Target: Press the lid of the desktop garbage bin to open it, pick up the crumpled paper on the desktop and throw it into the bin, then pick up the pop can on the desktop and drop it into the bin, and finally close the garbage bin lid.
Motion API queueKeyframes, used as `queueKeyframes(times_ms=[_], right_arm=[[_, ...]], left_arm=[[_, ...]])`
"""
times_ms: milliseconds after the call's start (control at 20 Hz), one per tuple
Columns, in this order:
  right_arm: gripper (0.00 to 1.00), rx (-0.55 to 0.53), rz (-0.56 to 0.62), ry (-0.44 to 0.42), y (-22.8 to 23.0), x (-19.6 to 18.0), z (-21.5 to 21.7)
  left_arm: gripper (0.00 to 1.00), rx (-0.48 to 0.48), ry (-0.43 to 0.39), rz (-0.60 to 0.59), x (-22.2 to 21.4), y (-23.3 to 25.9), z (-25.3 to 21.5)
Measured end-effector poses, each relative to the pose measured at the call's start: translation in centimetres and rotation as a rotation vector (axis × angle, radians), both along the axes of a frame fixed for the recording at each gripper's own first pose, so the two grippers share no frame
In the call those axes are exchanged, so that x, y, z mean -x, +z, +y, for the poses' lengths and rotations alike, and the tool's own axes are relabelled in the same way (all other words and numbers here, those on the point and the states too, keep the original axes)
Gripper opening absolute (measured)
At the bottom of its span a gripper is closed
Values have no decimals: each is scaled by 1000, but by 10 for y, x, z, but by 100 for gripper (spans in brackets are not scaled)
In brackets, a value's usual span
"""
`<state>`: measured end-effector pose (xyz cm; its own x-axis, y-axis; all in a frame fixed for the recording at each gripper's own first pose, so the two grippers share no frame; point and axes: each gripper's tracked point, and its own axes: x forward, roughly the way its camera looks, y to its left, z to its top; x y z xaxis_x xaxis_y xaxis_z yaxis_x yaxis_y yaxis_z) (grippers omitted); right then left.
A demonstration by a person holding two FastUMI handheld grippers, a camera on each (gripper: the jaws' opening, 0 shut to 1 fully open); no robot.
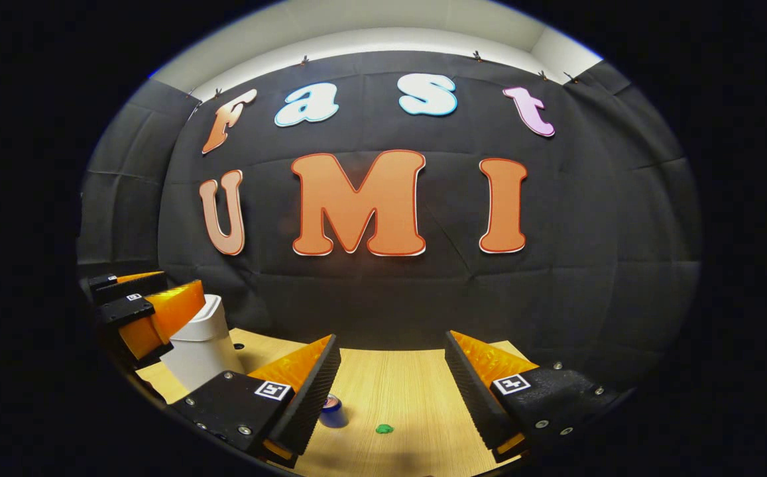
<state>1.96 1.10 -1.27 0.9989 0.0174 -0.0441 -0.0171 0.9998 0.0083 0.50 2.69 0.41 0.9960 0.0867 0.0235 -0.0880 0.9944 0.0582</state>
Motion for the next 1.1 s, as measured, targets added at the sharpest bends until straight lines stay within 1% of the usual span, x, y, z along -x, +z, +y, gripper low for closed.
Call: queueKeyframes(times_ms=[50,100,250,300,350,400,450,500,550,600,650,700,750,800,1000,1100], right_arm=[[95,0,-2,0,-1,-1,0],[95,-1,-3,0,-1,-3,1],[94,-12,8,13,-4,-7,6],[94,-13,12,19,-6,-8,9],[94,-13,14,25,-6,-8,11],[94,-13,14,31,-6,-10,14],[94,-13,14,35,-7,-11,15],[94,-14,14,37,-6,-11,16],[94,-16,15,40,-8,-12,17],[94,-17,18,42,-9,-13,18],[94,-17,21,44,-9,-15,20],[95,-17,23,45,-11,-15,21],[95,-15,25,46,-12,-15,21],[94,-15,28,48,-13,-16,22],[95,-9,36,43,-16,-19,22],[95,-6,42,39,-18,-19,23]], left_arm=[[92,-6,1,3,2,0,1],[83,-14,5,3,2,1,3],[72,-37,49,-17,2,8,17],[64,-39,68,-24,2,8,21],[60,-41,83,-28,3,9,25],[52,-45,98,-28,3,10,28],[49,-53,115,-26,2,10,33],[40,-63,127,-19,5,9,37],[36,-72,144,-13,5,9,43],[27,-77,157,-8,8,10,47],[22,-82,167,-2,8,11,51],[13,-90,187,2,9,9,57],[15,-91,206,6,9,9,63],[0,-91,224,6,13,11,69],[0,-47,279,32,-8,12,118],[0,-16,285,54,-15,11,143]])
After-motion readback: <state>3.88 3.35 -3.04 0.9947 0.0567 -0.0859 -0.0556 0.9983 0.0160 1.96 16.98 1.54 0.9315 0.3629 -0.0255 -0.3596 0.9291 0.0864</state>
